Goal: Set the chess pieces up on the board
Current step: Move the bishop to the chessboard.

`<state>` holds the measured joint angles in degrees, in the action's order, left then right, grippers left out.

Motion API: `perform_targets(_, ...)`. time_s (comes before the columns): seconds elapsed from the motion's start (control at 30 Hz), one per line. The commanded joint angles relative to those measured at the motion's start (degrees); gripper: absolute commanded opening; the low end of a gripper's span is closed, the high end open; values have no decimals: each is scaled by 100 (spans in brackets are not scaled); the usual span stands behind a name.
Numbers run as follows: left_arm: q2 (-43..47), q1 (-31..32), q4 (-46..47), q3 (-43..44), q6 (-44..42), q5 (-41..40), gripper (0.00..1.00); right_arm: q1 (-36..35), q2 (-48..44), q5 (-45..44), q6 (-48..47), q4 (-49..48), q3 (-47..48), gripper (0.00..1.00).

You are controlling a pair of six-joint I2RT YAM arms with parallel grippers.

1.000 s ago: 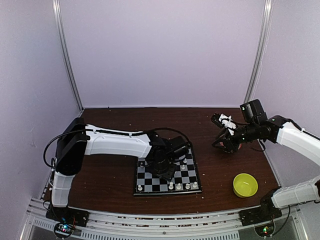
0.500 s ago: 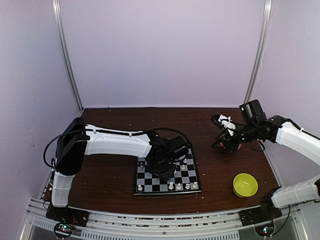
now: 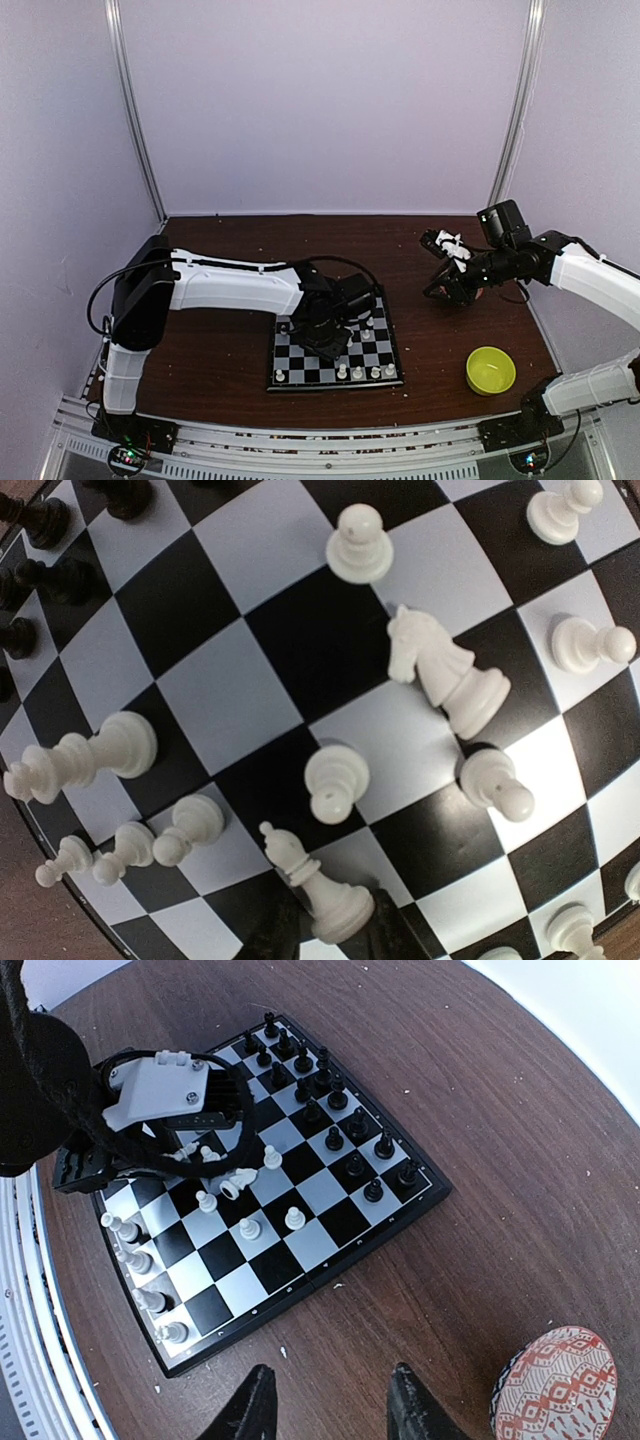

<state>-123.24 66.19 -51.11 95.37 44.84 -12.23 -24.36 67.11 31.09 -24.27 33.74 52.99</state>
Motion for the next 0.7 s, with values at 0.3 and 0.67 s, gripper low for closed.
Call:
perform_targets(0.3,-44,-227,66,103,-291,337,24,37,56,37,-95,54,106,37)
perform_targets(0.67,-43,-295,66,-60,-305,577,29,37,82,29,-113,74,119,37)
